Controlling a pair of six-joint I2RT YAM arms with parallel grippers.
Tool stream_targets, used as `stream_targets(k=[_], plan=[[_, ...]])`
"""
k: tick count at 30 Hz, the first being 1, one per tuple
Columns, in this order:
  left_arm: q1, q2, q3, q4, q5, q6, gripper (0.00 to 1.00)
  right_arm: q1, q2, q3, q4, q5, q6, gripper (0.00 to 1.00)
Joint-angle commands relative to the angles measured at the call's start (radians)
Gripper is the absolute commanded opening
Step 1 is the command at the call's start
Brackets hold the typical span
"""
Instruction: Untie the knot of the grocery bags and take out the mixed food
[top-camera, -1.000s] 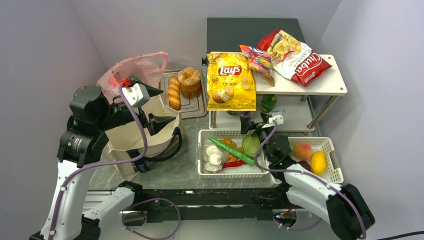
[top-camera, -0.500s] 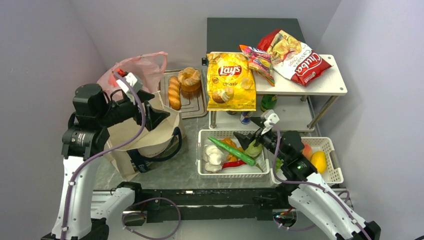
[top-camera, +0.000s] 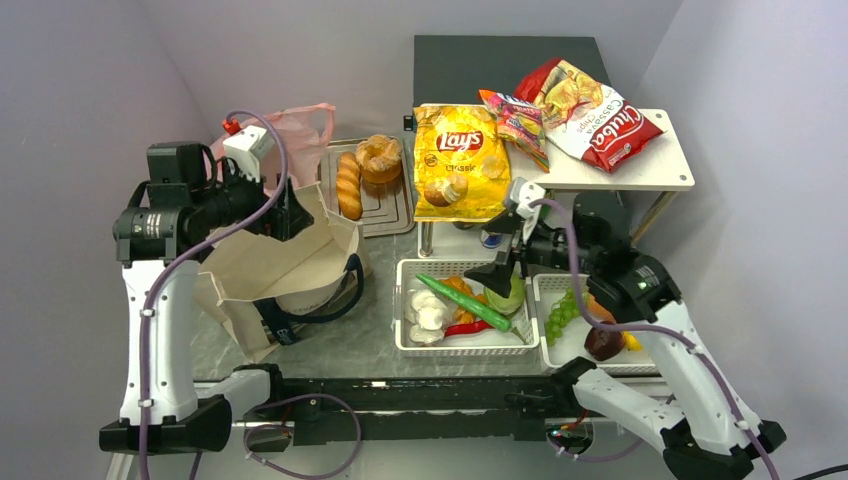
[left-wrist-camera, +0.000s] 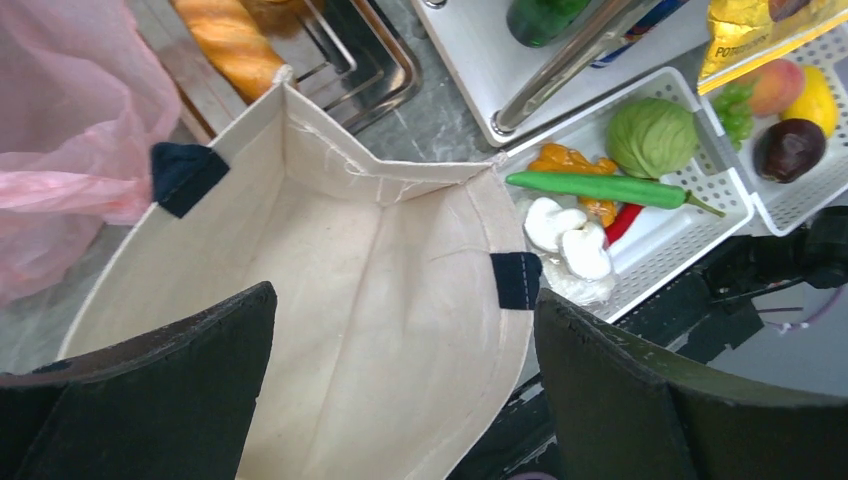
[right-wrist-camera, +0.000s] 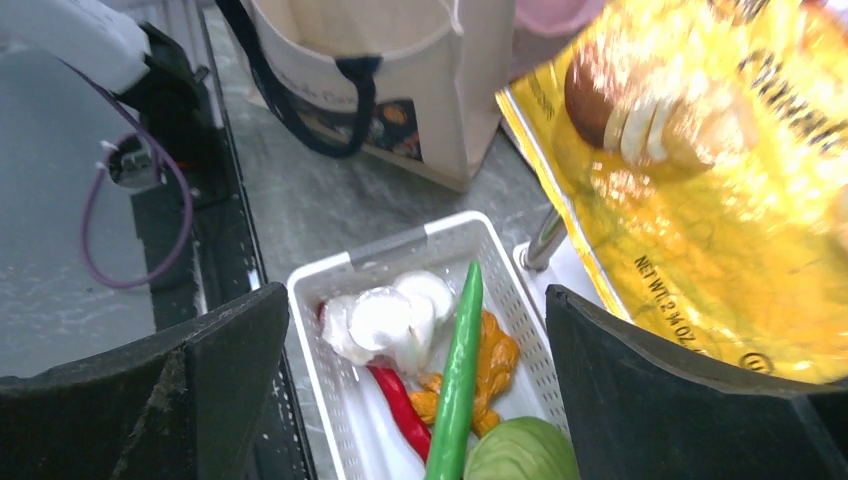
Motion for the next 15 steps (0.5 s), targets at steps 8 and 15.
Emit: stream_targets(k=[8, 15], plan=[[0.003, 0.107, 0.164, -0.146, -0.262, 0.056, 0.99, -0.025, 0.030, 0.258, 0.040, 0.262, 0.221, 1.00], [0.003, 0.105, 0.160, -0.135, -0.292, 0.091, 0.99, -0.217, 0.038, 0.197, 0.132, 0.315, 0.363, 1.00]])
